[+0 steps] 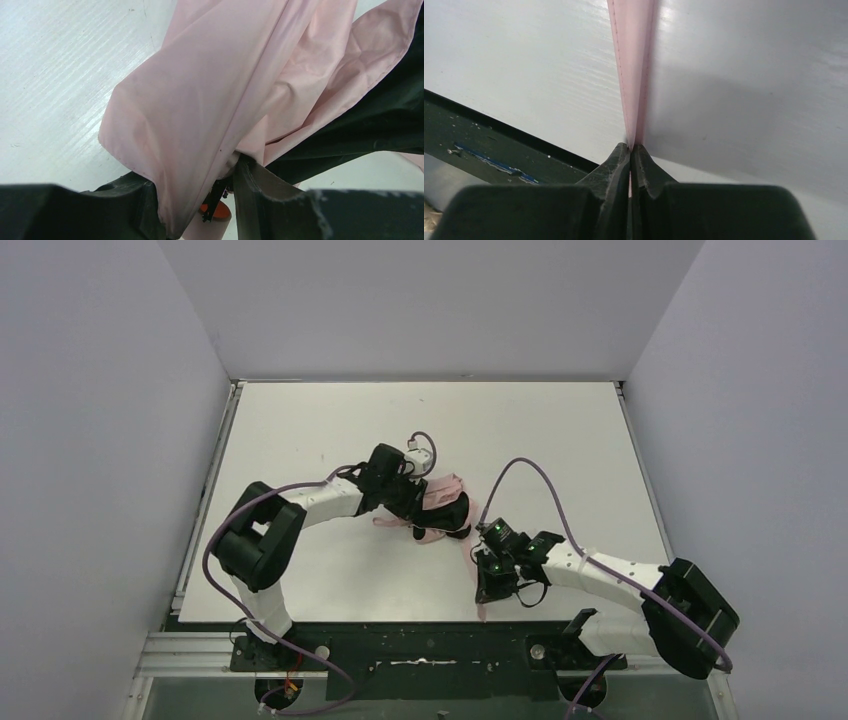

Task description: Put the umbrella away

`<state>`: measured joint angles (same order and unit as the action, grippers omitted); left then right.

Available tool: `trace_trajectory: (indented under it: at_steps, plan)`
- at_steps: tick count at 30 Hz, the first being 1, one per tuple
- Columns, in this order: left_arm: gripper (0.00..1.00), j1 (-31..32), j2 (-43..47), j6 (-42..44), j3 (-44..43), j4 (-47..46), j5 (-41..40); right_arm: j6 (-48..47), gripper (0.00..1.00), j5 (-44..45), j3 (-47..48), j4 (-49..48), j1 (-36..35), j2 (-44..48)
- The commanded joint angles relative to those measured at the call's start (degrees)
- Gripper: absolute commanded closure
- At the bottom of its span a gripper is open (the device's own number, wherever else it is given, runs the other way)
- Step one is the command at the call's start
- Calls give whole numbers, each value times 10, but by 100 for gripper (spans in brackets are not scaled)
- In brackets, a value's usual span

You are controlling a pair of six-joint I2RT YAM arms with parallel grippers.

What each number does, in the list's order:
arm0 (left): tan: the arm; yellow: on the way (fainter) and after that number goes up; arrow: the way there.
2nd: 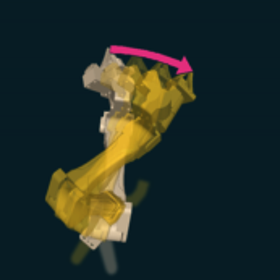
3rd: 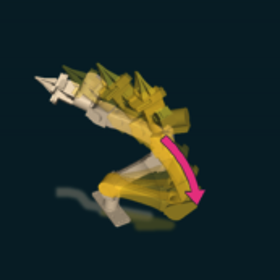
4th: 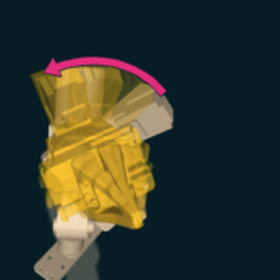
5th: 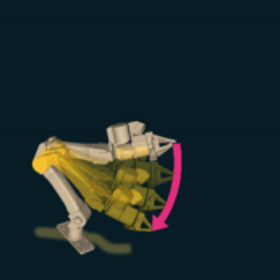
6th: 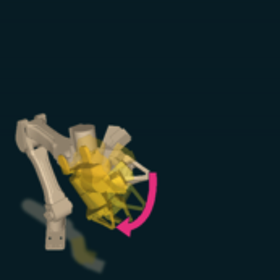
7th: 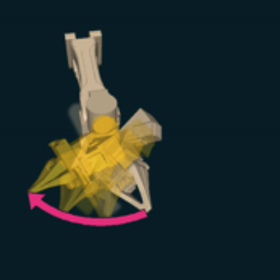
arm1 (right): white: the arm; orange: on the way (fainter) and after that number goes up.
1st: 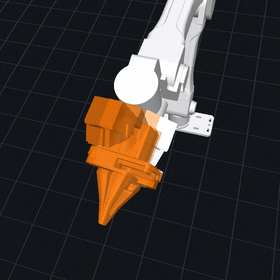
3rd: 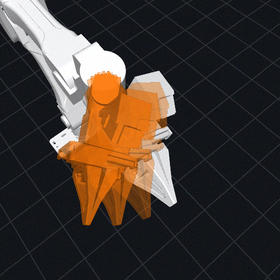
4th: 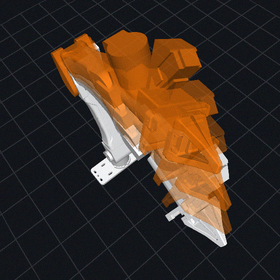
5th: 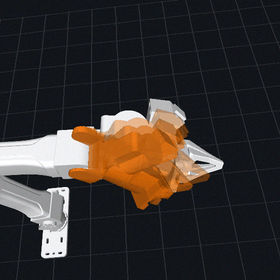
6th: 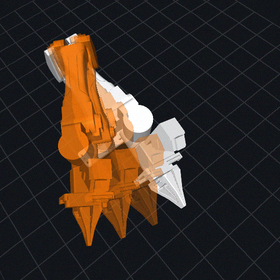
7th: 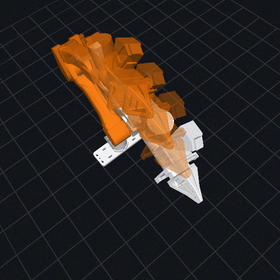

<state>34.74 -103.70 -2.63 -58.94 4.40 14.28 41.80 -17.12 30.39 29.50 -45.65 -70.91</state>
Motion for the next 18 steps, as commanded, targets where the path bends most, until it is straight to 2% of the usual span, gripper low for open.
trace_trajectory:
  at_steps: [1,7,14,18]
  plan:
    - [100,2,-9,24,8,-1,-73,-14,99,11,22,73,-8,21]
    - [100,7,-8,48,8,-6,-86,-3,100,19,15,98,-19,31]
    - [100,10,-11,43,0,3,-125,47,100,49,19,118,-101,30]
    - [100,17,-7,63,9,-9,-121,46,99,89,28,126,-111,30]
